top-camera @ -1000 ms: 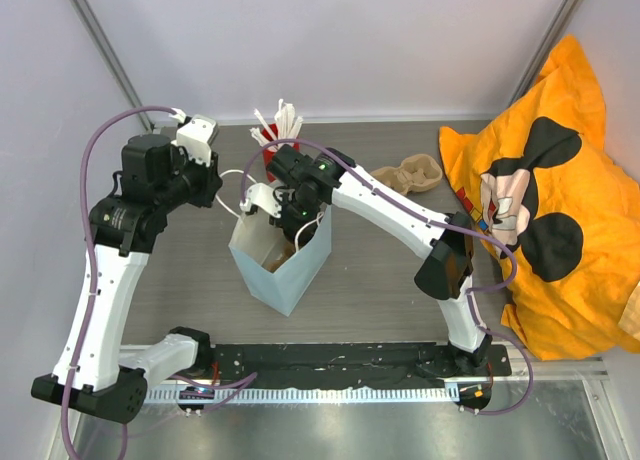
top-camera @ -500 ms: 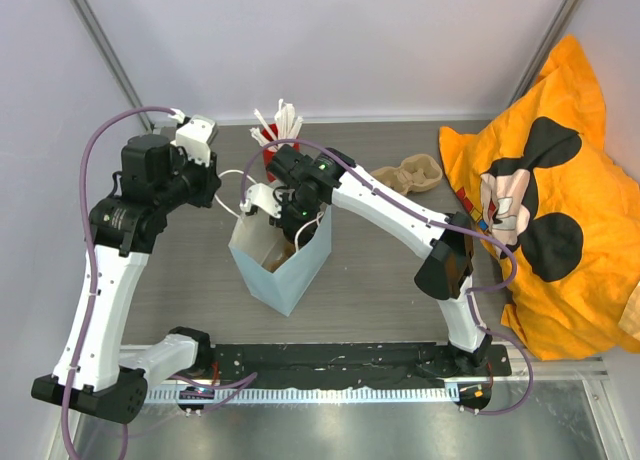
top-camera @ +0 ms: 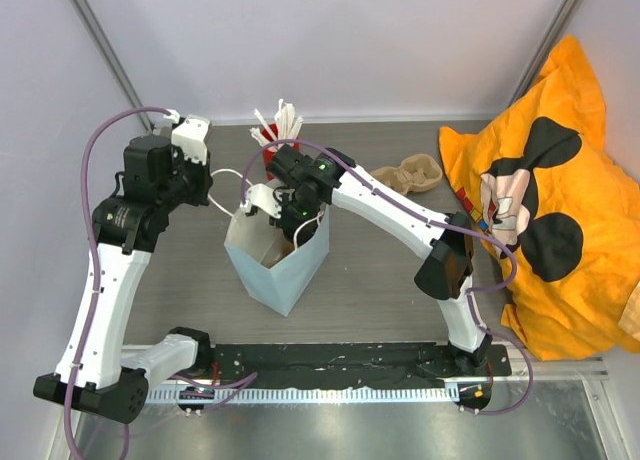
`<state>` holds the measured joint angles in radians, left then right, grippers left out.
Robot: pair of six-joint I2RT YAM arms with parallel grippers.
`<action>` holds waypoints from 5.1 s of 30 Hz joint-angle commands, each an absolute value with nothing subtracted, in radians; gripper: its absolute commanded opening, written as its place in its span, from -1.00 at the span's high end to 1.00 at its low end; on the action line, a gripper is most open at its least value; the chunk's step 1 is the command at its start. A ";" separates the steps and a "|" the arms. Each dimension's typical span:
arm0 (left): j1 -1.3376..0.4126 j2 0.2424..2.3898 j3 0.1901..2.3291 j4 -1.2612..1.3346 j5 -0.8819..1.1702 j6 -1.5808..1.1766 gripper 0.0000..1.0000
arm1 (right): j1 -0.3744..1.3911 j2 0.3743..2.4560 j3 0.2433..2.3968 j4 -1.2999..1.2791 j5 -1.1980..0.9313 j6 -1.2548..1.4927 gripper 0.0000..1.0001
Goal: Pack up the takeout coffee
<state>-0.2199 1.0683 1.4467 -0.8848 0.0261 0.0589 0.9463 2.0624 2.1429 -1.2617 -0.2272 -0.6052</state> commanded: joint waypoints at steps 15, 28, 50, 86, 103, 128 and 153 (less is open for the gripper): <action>-0.198 1.054 1.456 -0.830 0.014 0.040 0.75 | 0.948 2.085 2.158 -1.295 -0.245 -0.640 0.98; -0.196 1.058 1.460 -0.834 0.029 0.037 0.77 | 0.948 2.109 2.197 -1.328 -0.252 -0.653 0.98; -0.184 1.049 1.459 -0.841 0.055 0.032 0.77 | 0.950 2.128 2.214 -1.335 -0.258 -0.653 0.98; -0.175 1.039 1.453 -0.844 0.067 0.031 0.79 | 0.948 2.106 2.174 -1.266 -0.212 -0.653 0.98; -0.172 1.037 1.456 -0.848 0.072 0.029 0.79 | 0.945 2.103 2.151 -1.252 -0.219 -0.653 0.98; -0.169 1.042 1.459 -0.853 0.080 0.028 0.81 | 0.934 2.108 2.122 -1.227 -0.232 -0.653 0.98; -0.167 1.037 1.462 -0.857 0.089 0.029 0.81 | 0.934 2.120 2.083 -1.223 -0.239 -0.650 0.98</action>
